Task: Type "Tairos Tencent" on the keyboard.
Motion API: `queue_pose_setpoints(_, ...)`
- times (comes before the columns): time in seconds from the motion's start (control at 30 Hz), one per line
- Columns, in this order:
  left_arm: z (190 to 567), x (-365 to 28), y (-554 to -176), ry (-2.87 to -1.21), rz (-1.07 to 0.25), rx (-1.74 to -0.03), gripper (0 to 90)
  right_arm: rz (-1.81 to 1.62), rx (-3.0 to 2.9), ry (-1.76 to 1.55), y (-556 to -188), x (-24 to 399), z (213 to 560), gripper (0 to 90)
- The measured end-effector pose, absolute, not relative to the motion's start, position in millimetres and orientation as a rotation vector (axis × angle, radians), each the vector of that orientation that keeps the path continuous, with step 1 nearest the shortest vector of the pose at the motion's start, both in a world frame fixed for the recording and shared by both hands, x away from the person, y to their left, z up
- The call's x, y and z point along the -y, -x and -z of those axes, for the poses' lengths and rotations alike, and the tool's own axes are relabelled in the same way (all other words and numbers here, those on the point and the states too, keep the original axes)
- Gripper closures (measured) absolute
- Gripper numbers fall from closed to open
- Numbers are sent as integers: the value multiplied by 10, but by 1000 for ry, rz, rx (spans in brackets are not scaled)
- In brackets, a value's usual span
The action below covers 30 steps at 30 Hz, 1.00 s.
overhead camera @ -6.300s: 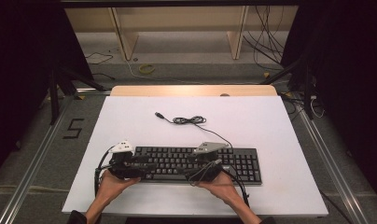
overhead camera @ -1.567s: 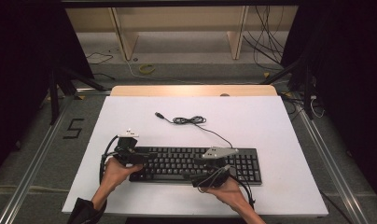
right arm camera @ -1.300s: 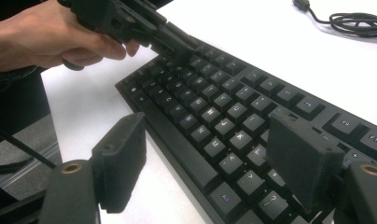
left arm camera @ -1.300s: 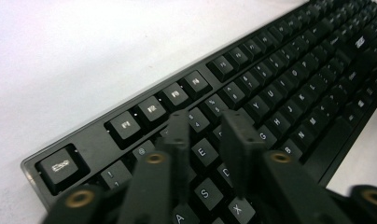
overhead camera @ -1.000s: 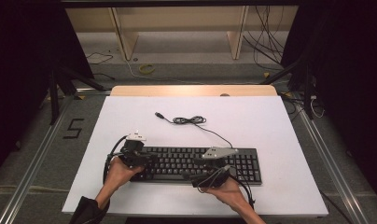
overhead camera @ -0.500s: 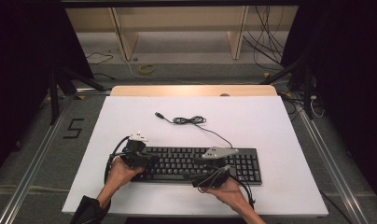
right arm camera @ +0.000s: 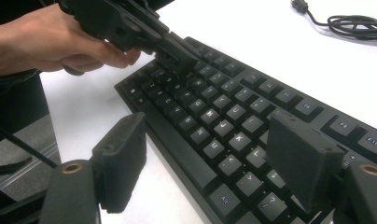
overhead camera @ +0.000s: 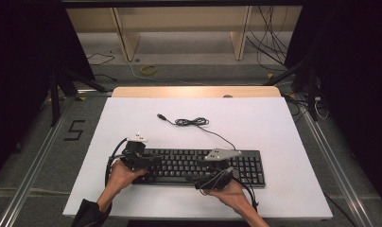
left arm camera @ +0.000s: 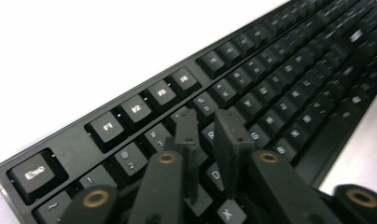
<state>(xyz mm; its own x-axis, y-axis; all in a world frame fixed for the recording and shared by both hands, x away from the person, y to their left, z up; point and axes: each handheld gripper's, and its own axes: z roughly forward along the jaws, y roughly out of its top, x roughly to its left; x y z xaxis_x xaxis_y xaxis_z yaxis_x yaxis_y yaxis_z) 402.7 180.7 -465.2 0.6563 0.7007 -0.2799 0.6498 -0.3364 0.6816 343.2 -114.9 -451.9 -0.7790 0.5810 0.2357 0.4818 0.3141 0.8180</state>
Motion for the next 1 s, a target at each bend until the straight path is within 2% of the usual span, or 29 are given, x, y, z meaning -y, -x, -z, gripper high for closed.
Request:
queue_pose_setpoints(0.13,4617,-1830,-4001,-2015,-61,-1054,561,-1471,-2457,-1002,-3435,1150,4518,305)
queue_pose_setpoints(0.3,4594,-1847,-3969,-1980,-64,-1048,458,-1470,-2458,-1004,-3435,1150,4518,331)
queue_pose_setpoints(0.67,4544,-1903,-3881,-1906,-60,-1020,338,-1441,-2459,-1030,-3460,1107,4530,402)
queue_pose_setpoints(1.0,4535,-1915,-3781,-1893,-72,-984,308,-1422,-2485,-1011,-3486,1015,4514,581)
